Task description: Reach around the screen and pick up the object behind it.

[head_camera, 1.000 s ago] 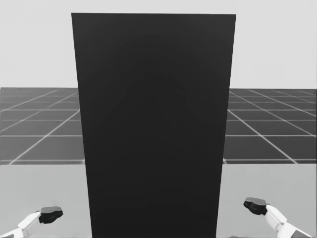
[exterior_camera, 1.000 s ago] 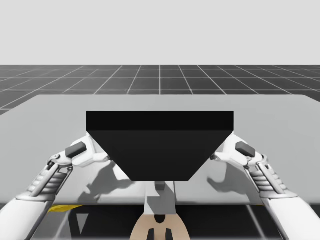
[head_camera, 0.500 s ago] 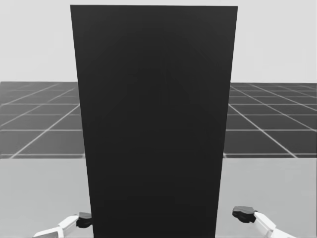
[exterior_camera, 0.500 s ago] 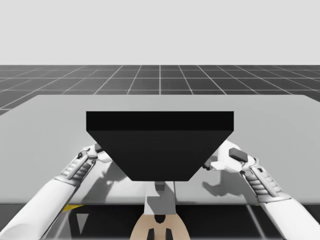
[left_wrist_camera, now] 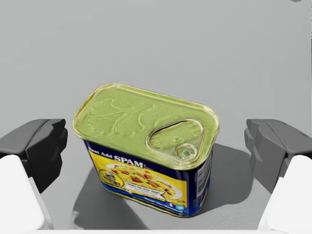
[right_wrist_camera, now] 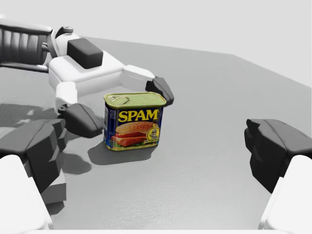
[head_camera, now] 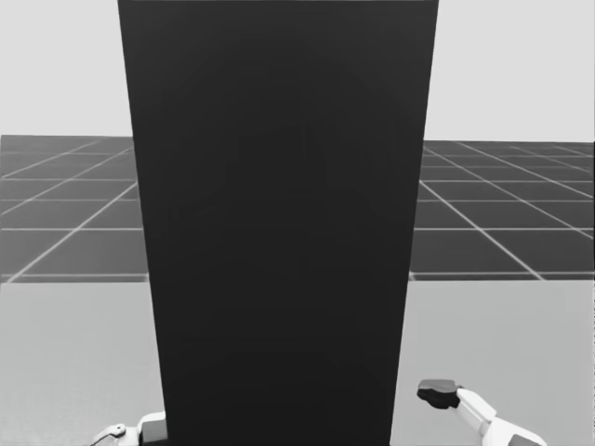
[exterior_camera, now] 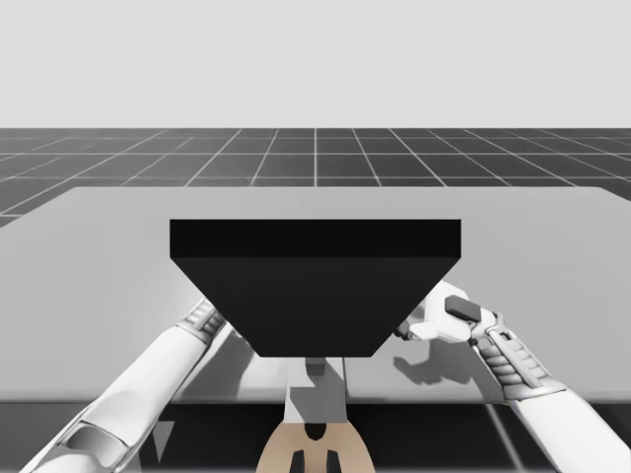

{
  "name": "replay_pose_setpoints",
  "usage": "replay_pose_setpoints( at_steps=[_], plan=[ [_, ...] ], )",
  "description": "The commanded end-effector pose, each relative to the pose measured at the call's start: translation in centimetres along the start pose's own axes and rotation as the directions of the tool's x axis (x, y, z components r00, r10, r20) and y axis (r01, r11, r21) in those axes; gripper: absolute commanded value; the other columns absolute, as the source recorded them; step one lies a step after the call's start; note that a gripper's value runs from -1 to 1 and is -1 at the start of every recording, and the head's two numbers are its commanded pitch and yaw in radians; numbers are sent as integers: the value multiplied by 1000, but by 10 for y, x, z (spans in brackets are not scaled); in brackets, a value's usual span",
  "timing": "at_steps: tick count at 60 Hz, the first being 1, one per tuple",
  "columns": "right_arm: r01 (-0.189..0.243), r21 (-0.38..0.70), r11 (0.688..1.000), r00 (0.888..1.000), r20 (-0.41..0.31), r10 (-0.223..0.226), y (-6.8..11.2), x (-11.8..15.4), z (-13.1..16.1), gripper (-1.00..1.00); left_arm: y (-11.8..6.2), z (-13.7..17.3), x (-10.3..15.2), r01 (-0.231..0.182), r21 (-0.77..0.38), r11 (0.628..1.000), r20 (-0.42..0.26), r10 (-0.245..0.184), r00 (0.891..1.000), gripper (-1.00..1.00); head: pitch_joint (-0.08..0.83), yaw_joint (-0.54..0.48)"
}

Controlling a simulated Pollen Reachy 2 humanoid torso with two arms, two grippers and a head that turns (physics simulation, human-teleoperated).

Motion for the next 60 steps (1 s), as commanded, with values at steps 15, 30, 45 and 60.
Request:
replay_pose_setpoints(
  at_steps=[15, 30, 45, 60],
  plan=[
    [-11, 24, 1000, 1000, 9, 11, 2, -7, -1, -1000, -2, -38, -9, 27, -97, 995, -62, -34, 997, -1000, 201, -53],
    [-22, 24, 999, 1000, 2, 22, 3, -8, 0, -1000, -6, -37, -16, 35, -124, 992, -83, -46, 996, 1000, 206, -53],
    [-28, 20, 999, 1000, 9, 28, 3, -8, 0, -1000, 8, 0, -11, 33, -38, 999, -57, -35, 998, 1000, 201, -49],
    [-32, 19, 999, 999, 8, 32, 2, -8, 0, -1000, 20, 62, -7, 40, 74, 997, -42, -37, 998, 1000, 191, -36]
  ],
)
